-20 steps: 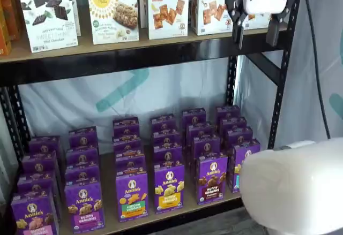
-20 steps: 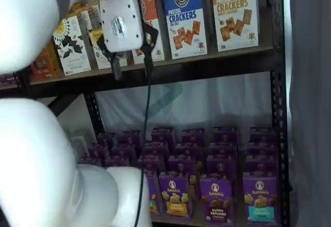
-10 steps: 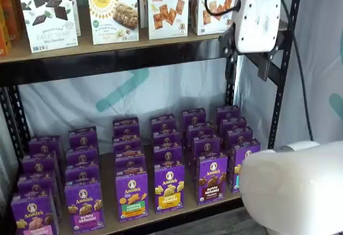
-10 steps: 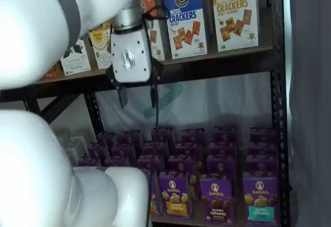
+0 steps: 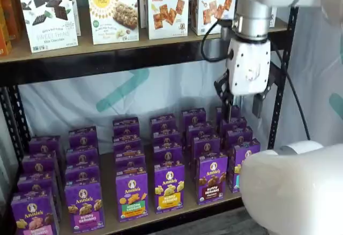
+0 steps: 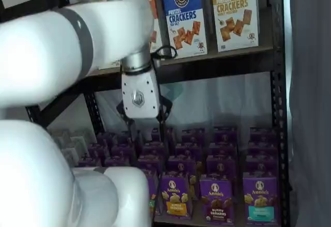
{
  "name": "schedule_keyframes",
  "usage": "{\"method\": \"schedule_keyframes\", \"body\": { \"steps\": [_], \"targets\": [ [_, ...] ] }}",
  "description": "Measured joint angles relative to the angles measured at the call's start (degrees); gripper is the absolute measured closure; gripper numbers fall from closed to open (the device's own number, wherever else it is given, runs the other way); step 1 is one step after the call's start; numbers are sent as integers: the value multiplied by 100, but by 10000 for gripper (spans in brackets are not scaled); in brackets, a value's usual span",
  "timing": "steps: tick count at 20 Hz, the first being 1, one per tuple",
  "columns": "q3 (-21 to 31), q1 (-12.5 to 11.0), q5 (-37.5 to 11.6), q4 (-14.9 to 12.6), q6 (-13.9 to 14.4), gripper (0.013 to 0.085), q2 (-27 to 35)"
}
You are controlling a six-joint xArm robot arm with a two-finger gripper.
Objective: Pick up the purple box with a brown patch in the center, on the bottom shelf, the fifth box from the left
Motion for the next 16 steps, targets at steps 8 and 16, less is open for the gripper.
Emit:
{"method": "schedule_keyframes", "body": {
  "steps": [8, 16],
  "targets": [
    [1292, -164, -1656, -59, -202, 130, -85],
    [1893, -246, -3400, -142, -292, 130, 1171]
  ]
}}
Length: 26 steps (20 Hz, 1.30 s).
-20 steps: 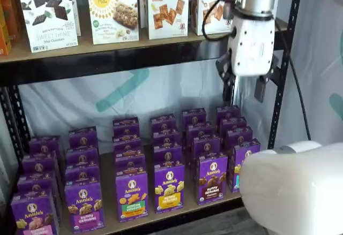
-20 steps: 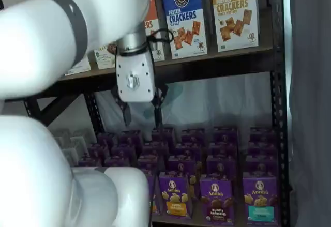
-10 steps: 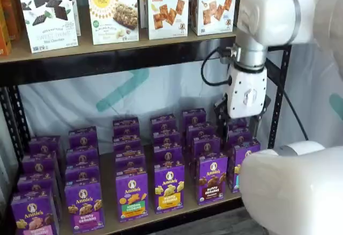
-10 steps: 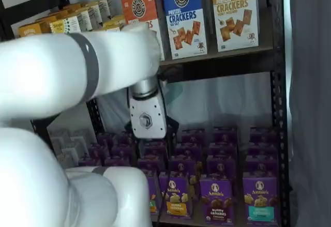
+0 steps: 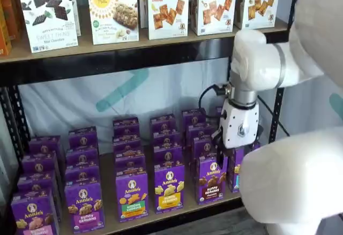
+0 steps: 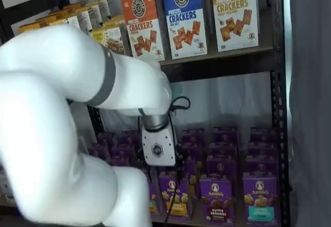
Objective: Pick up the purple box with a brown patch in the center, on the bottom shelf, the fifth box from the left
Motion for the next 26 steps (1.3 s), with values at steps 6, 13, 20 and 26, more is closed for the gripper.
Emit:
{"method": "schedule_keyframes", "body": {
  "steps": [6, 13, 20, 26],
  "targets": [
    [180, -115, -1312, -29, -122, 130, 957],
    [31, -153, -2345, 32, -242, 130, 2266],
    [-249, -98, -3081, -106, -83, 130, 3328],
    [-727, 21, -3771, -79, -3, 130, 4563]
  ]
}}
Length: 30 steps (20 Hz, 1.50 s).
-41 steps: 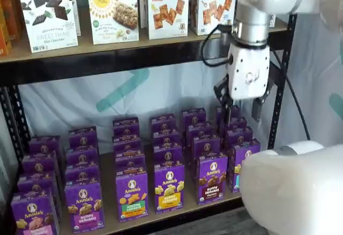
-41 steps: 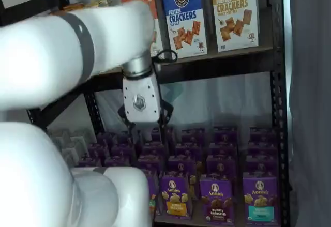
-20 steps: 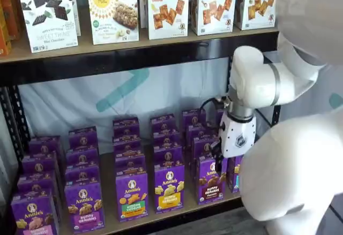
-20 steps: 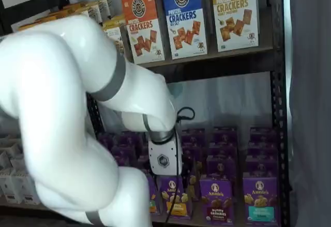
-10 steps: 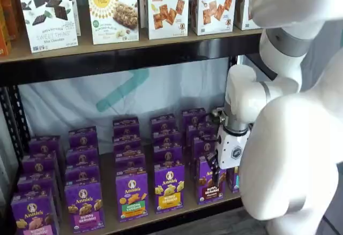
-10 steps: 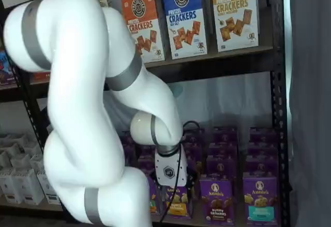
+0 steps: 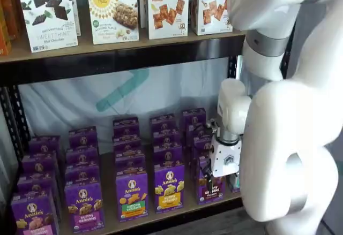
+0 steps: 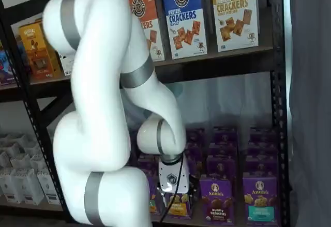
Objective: Pick up the purple box with a brown patch in the center, on the bottom shelf, the fifth box from the left
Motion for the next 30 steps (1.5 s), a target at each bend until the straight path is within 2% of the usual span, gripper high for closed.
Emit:
{"method": "schedule_keyframes", "body": {
  "steps": [4, 5, 8, 13, 18, 21, 25, 27, 30],
  "targets": [
    [-343, -8, -328, -103, 85, 130, 639],
    [-450, -8, -372, -42, 25, 130, 781],
    [-846, -30, -381, 366, -399, 130, 1222],
    [-1516, -221, -203, 430, -642, 130, 1860],
    [-2301, -428, -121, 75, -503, 130, 2487],
    [-2712, -457, -115, -26, -436, 130, 2793],
    [-3386, -500, 84, -328, -188, 130, 3224],
    [-3558, -523, 91, -546, -1, 130, 3332],
    [-3719, -539, 135, -593, 27, 130, 3395]
  ]
}}
